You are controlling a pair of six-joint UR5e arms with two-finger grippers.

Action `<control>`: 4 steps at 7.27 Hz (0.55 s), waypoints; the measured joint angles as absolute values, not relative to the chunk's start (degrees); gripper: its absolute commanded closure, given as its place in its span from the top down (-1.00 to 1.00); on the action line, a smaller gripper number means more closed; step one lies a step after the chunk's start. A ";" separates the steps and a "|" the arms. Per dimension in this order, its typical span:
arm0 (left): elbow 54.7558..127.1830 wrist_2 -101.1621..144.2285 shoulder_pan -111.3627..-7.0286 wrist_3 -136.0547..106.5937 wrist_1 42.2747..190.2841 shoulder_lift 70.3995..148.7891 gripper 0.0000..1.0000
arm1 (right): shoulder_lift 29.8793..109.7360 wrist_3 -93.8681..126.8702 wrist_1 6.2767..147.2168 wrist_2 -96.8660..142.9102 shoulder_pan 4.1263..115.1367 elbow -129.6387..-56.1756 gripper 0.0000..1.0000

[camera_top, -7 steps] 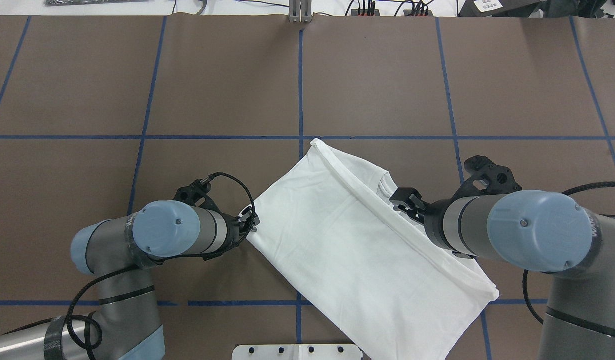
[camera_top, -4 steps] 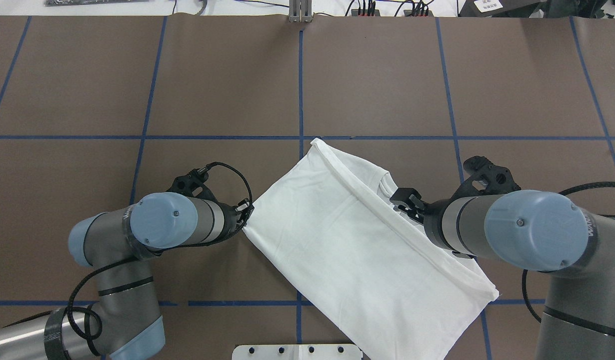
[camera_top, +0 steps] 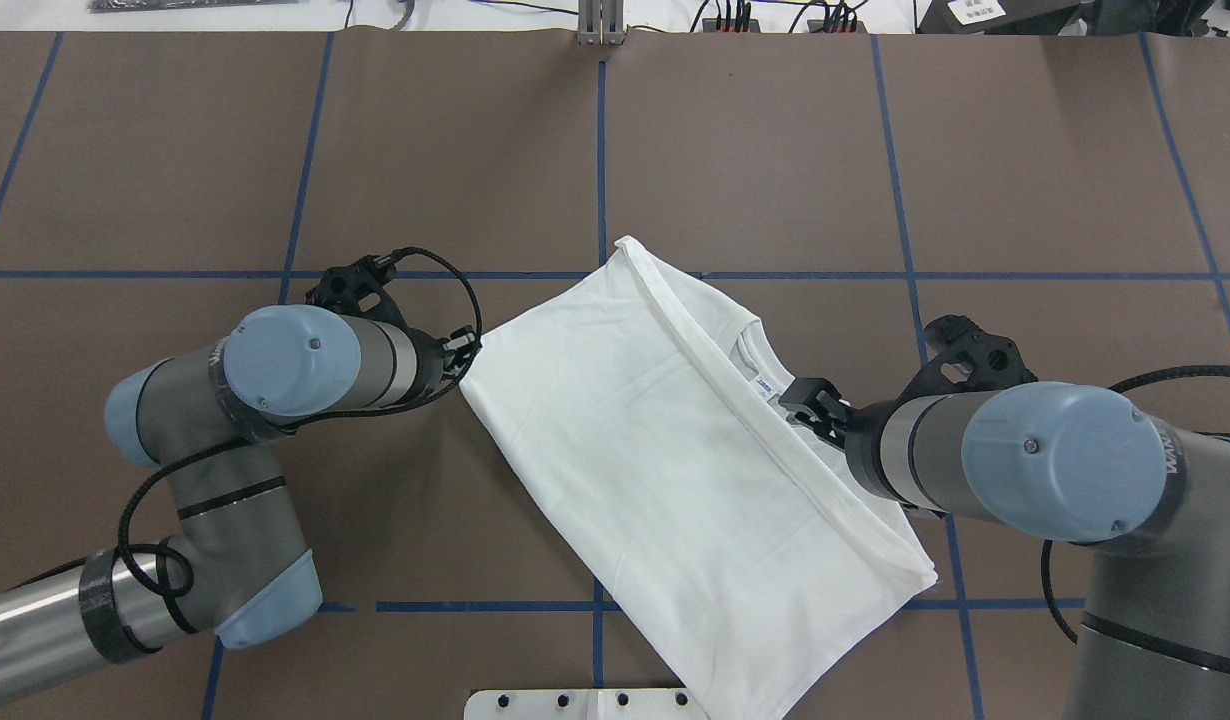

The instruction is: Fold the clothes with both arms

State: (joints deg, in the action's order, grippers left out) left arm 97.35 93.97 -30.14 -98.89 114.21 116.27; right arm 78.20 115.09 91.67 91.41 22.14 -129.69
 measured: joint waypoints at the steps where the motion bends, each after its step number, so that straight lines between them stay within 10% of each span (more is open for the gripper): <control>1: 92.63 94.00 -33.53 -96.23 117.22 118.84 -1.00 | 78.17 115.12 91.67 91.41 22.10 -129.67 1.00; 4: 69.49 94.17 -41.65 -92.92 131.30 130.54 -1.00 | 77.42 115.14 91.61 90.71 21.82 -129.56 1.00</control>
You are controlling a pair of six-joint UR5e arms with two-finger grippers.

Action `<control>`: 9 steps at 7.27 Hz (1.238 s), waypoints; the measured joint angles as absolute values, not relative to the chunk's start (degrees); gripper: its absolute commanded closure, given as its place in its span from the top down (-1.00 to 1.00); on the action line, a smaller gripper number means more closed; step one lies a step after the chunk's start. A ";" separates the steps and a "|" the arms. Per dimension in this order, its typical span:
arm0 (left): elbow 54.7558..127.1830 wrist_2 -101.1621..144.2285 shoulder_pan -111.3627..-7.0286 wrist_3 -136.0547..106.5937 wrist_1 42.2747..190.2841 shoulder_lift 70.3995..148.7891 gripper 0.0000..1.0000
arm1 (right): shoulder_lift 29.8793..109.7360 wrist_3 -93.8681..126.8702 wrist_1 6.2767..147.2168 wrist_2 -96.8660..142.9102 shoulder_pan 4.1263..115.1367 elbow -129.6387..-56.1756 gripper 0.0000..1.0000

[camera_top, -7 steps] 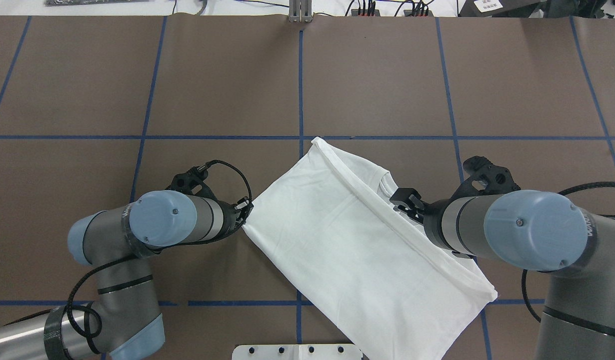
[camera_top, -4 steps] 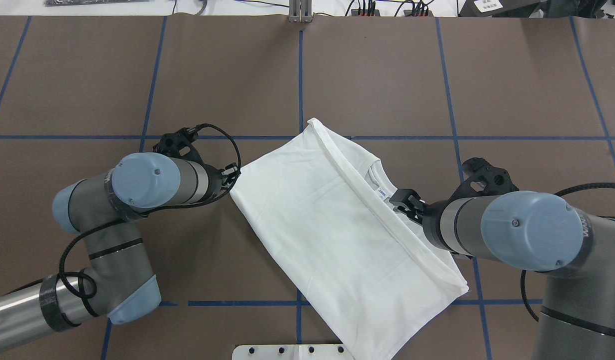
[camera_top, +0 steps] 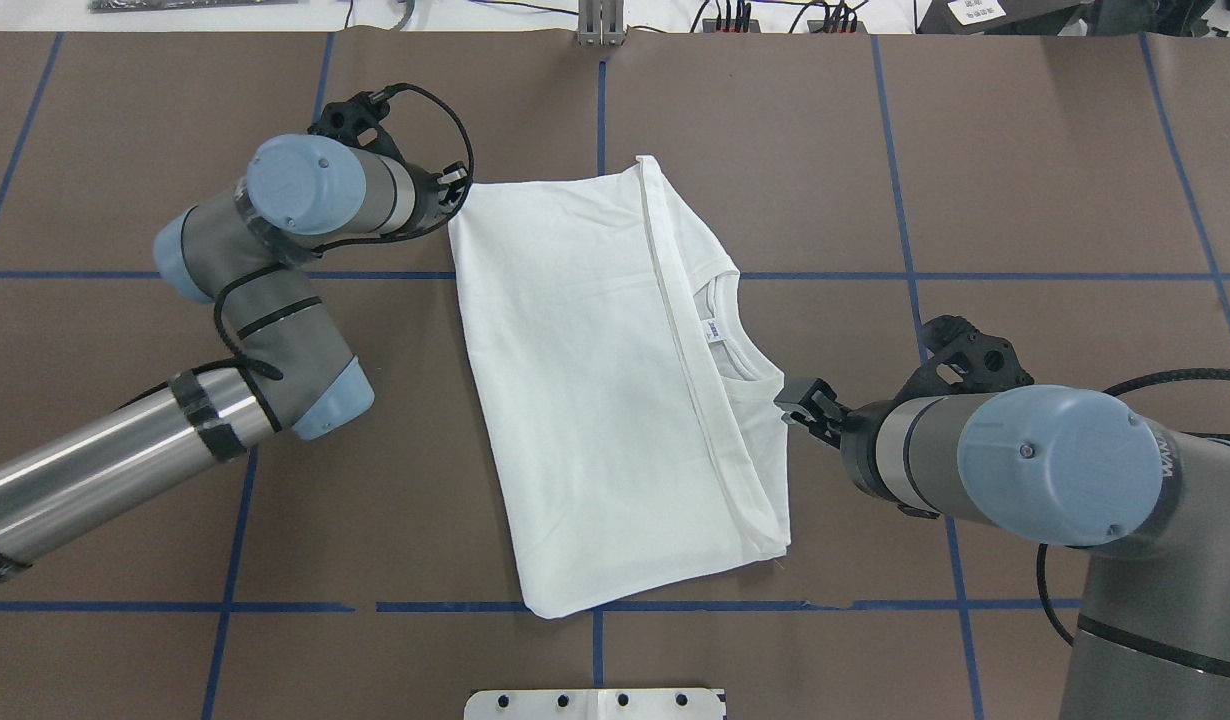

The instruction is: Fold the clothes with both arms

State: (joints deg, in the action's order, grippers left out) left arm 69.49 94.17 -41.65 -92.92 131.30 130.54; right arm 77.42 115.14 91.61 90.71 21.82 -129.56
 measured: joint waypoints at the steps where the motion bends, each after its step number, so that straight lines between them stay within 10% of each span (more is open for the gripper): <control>1: 60.75 94.16 -42.76 -92.77 136.64 135.13 -0.63 | 76.74 115.14 91.64 90.57 21.71 -129.17 1.00; 2: 54.54 94.12 -43.58 -92.62 140.61 138.27 -0.21 | 76.37 115.12 91.66 90.45 21.50 -128.58 1.00; 4: 53.05 94.90 -44.57 -91.49 142.76 139.29 -0.11 | 74.59 114.80 91.75 87.37 19.23 -127.30 1.00; 9: 82.70 111.67 -49.35 -90.65 142.19 121.40 -0.11 | 64.97 82.52 92.81 84.61 13.90 -114.57 1.00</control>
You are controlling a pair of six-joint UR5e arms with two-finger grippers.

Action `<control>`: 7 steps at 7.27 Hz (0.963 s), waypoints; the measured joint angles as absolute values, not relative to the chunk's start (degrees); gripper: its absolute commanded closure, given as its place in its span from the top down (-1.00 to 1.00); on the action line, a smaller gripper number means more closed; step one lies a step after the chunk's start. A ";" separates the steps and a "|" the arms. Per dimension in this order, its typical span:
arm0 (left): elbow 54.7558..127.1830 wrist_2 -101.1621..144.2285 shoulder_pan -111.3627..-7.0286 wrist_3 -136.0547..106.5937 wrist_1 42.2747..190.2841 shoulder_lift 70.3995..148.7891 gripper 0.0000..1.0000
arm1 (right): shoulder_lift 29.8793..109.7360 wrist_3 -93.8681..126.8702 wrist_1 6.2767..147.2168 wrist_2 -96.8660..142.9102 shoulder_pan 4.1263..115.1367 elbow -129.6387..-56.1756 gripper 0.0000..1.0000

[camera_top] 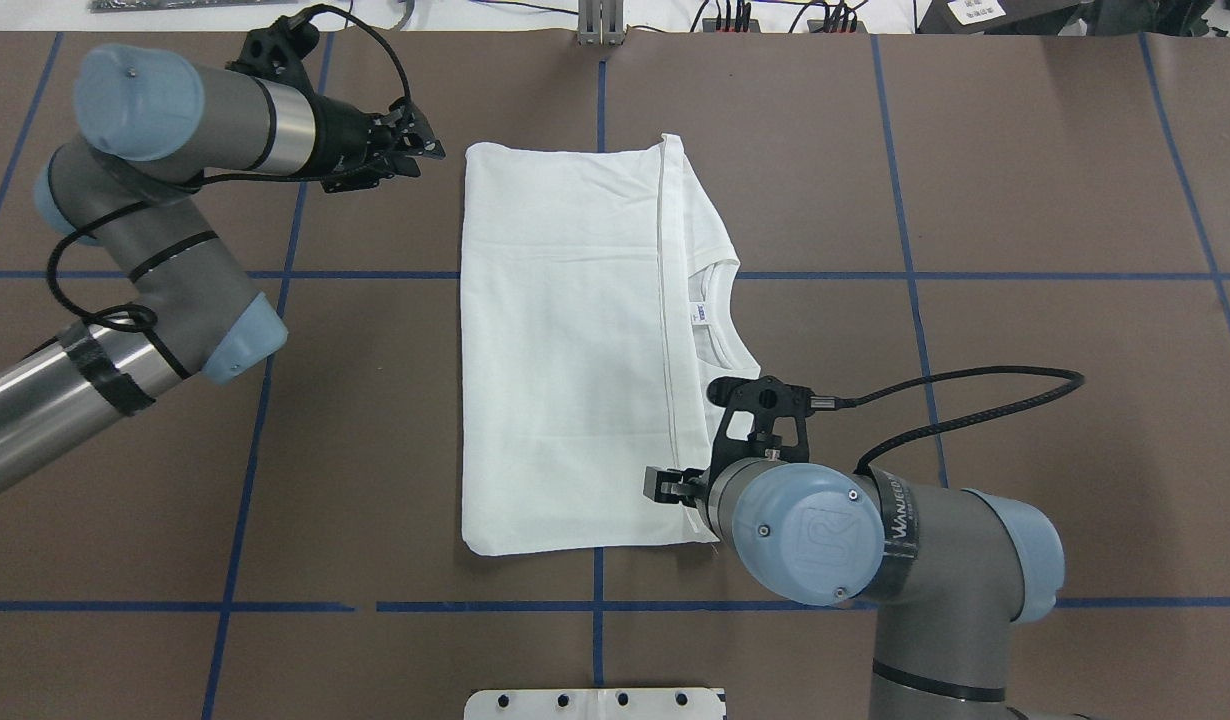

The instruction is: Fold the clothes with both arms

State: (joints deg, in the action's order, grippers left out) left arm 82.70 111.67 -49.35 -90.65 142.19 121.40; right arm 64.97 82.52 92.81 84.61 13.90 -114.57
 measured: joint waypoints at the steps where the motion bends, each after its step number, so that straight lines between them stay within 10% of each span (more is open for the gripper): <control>1: 87.87 114.25 -50.60 -90.68 141.15 118.34 -0.11 | 63.77 71.87 94.16 85.21 13.62 -112.44 1.00; 7: 96.03 116.01 -51.93 -90.70 134.24 114.84 -0.10 | 58.49 55.00 106.41 85.15 11.85 -105.73 1.00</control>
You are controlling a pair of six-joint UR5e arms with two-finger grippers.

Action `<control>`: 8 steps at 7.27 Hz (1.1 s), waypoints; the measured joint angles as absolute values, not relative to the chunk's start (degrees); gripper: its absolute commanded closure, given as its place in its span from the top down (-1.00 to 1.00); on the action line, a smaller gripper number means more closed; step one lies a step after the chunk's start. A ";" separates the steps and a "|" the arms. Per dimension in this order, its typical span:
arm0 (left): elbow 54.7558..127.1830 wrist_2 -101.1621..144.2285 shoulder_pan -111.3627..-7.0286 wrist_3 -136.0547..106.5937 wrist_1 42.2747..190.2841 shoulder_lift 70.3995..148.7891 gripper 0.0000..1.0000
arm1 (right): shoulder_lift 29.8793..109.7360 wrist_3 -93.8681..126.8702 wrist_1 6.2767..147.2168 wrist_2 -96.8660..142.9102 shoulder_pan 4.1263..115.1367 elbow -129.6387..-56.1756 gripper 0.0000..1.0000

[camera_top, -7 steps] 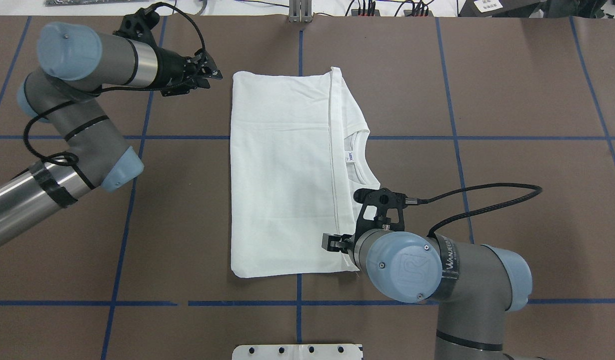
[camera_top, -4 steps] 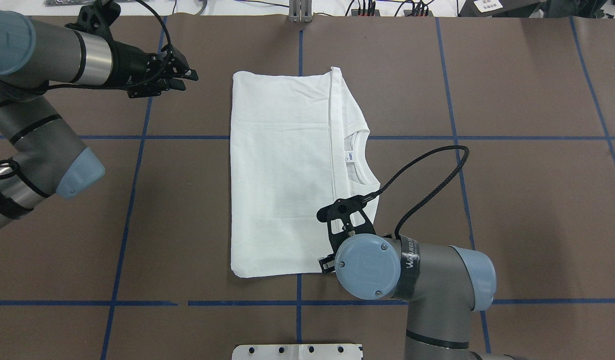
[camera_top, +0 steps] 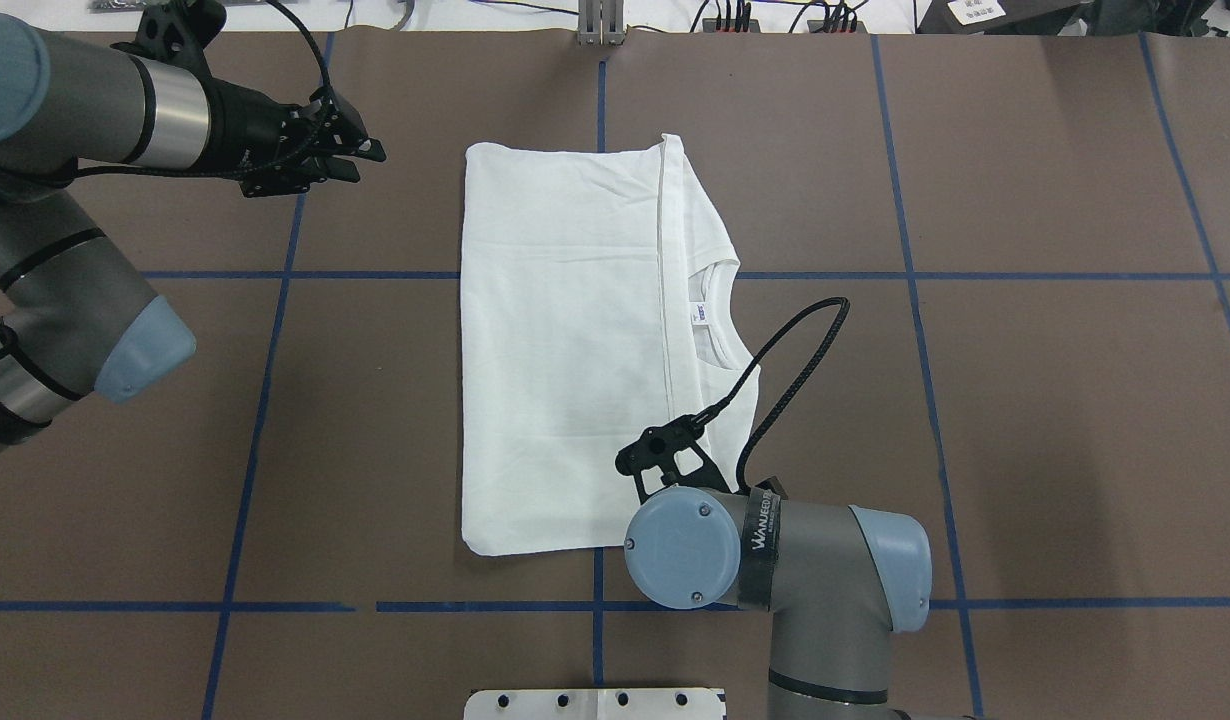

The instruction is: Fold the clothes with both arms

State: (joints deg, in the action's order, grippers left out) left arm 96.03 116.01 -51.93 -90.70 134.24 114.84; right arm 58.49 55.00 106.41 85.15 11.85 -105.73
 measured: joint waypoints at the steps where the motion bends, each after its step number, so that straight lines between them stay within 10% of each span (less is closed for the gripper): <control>1: 96.02 115.94 -51.90 -90.70 134.22 114.83 -0.09 | 60.19 54.51 106.63 85.16 12.39 -106.39 1.00; 8: 95.81 115.62 -51.60 -90.70 134.21 115.27 -0.08 | 68.28 70.62 104.42 87.36 14.64 -117.22 1.00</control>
